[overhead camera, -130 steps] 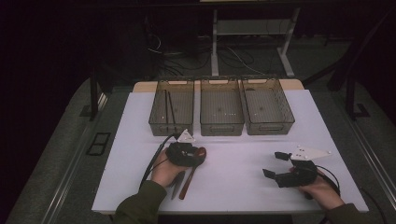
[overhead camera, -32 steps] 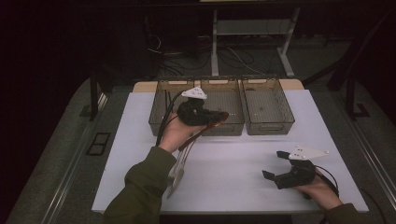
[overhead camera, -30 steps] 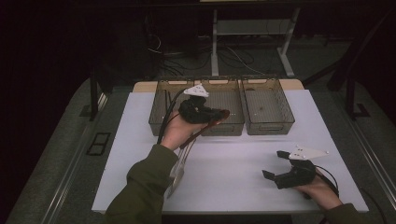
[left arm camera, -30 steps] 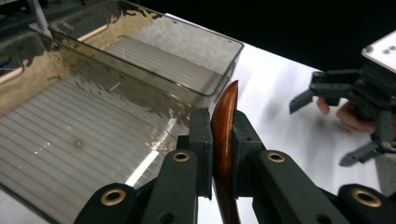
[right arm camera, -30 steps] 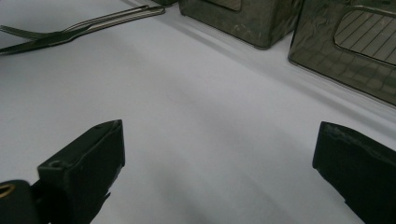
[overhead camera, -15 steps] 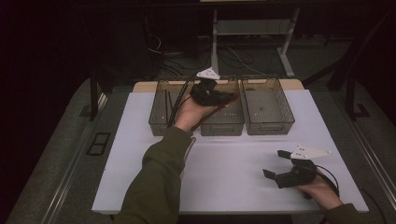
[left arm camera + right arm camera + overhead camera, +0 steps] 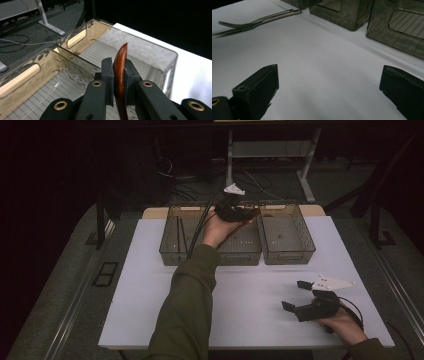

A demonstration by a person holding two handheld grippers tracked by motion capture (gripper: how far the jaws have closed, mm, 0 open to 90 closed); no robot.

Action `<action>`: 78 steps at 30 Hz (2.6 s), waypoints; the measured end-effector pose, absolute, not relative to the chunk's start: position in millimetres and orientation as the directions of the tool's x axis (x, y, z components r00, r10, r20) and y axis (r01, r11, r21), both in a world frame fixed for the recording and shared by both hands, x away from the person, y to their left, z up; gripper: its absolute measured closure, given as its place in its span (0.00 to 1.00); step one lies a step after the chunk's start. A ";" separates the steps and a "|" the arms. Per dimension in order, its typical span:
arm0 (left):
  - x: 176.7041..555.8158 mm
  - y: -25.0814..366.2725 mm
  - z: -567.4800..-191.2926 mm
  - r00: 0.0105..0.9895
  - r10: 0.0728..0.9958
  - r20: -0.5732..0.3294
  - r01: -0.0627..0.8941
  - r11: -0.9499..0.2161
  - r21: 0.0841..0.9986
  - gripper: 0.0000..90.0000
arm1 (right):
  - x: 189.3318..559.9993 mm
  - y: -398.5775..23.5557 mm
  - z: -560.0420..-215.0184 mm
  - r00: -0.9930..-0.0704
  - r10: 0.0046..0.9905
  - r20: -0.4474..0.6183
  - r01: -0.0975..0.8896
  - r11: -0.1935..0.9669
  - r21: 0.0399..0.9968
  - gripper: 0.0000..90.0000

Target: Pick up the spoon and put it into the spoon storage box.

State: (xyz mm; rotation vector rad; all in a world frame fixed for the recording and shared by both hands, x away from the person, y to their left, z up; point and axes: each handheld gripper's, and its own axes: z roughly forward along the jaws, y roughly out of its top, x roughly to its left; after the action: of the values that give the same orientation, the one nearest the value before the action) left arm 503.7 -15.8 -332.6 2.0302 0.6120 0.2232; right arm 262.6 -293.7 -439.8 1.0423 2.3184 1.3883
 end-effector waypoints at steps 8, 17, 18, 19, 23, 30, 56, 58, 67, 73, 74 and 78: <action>514.4 -21.0 -348.3 0.839 0.543 -0.042 0.344 -0.469 0.813 0.89 | 262.2 -293.1 -439.6 -0.720 0.679 0.144 0.449 0.297 0.843 0.02; 514.6 -27.8 -354.3 0.820 0.572 -0.038 0.366 -0.471 0.802 0.81 | 262.1 -292.6 -439.5 -0.724 0.675 0.141 0.444 0.300 0.844 0.02; 514.2 -28.0 -354.3 0.820 0.572 -0.035 0.361 -0.468 0.806 0.79 | 262.1 -292.7 -439.5 -0.724 0.675 0.140 0.443 0.300 0.845 0.02; 513.9 -28.0 -353.7 0.818 0.574 -0.026 0.356 -0.471 0.808 0.76 | 262.2 -292.8 -439.5 -0.724 0.675 0.141 0.444 0.300 0.845 0.02; 512.4 -26.4 -350.3 0.816 0.577 -0.032 0.356 -0.458 0.815 0.69 | 262.2 -292.7 -439.5 -0.723 0.676 0.142 0.446 0.300 0.843 0.02; 502.9 -19.2 -339.2 0.820 0.570 -0.043 0.350 -0.441 0.827 0.59 | 262.4 -293.1 -439.9 -0.723 0.677 0.141 0.446 0.302 0.843 0.02; 402.8 57.1 -327.5 0.831 0.553 -0.060 0.341 -0.421 0.840 0.37 | 262.9 -292.6 -441.1 -0.715 0.688 0.124 0.448 0.315 0.837 0.02; 393.6 64.0 -330.3 0.829 0.557 -0.055 0.343 -0.427 0.837 0.37 | 263.3 -292.8 -441.3 -0.715 0.689 0.122 0.448 0.317 0.836 0.02; 360.5 94.6 -350.0 0.812 0.580 -0.058 0.378 -0.448 0.810 0.45 | 264.0 -292.9 -442.0 -0.707 0.697 0.119 0.454 0.318 0.832 0.02; 344.3 109.9 -363.3 0.795 0.604 -0.051 0.392 -0.447 0.804 0.54 | 263.7 -293.0 -441.9 -0.705 0.699 0.119 0.456 0.319 0.831 0.02; 341.2 113.1 -366.1 0.791 0.609 -0.052 0.397 -0.448 0.801 0.55 | 263.8 -293.2 -442.0 -0.706 0.698 0.116 0.455 0.321 0.831 0.02; 330.6 124.6 -376.2 0.770 0.635 -0.070 0.418 -0.418 0.807 0.60 | 263.8 -292.9 -442.0 -0.705 0.700 0.115 0.453 0.319 0.832 0.02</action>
State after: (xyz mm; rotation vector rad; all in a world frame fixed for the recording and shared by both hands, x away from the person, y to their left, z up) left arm 330.6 124.6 -376.2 2.0706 0.7856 0.3081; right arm 263.8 -292.9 -442.0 1.0428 2.3216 1.3308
